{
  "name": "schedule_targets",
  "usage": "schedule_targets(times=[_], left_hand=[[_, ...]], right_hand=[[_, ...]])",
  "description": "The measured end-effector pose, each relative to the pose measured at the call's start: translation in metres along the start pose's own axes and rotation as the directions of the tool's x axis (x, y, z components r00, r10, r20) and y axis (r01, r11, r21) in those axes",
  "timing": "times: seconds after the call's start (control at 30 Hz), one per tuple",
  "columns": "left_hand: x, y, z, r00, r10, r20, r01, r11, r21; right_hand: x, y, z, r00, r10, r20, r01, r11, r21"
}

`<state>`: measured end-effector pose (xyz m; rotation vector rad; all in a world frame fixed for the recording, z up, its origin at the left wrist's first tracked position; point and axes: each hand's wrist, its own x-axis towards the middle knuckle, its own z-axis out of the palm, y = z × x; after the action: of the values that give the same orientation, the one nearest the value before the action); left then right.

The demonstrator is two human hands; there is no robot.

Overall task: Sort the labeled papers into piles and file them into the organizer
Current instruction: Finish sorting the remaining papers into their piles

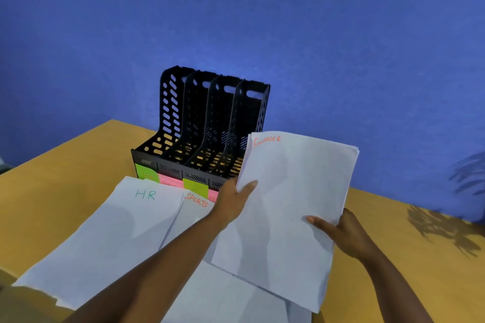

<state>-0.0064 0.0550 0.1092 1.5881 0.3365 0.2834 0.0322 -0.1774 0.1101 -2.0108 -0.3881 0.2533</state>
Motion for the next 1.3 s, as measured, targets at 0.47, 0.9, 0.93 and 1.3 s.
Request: schedule_targets(times=[0.47,0.9,0.93,1.3], left_hand=[[0.022,-0.038,-0.060,0.998,-0.051,-0.038,0.054,0.994,0.093],[0.023,-0.113,-0.091,0.975,-0.223,-0.020,0.062,0.185,0.981],[0.027,-0.116,-0.091,0.969,-0.245,-0.014,0.057,0.168,0.984],[0.037,-0.125,-0.097,0.917,-0.398,0.037,0.039,0.181,0.983]], right_hand=[[0.043,-0.033,0.026,1.000,-0.018,0.001,0.017,0.989,0.150],[0.103,-0.080,0.046,0.892,-0.141,-0.429,0.145,0.989,-0.025],[0.107,-0.088,0.054,0.878,-0.184,-0.443,0.172,0.983,-0.067],[0.157,-0.119,0.145,0.630,-0.669,-0.394,0.324,0.688,-0.649]])
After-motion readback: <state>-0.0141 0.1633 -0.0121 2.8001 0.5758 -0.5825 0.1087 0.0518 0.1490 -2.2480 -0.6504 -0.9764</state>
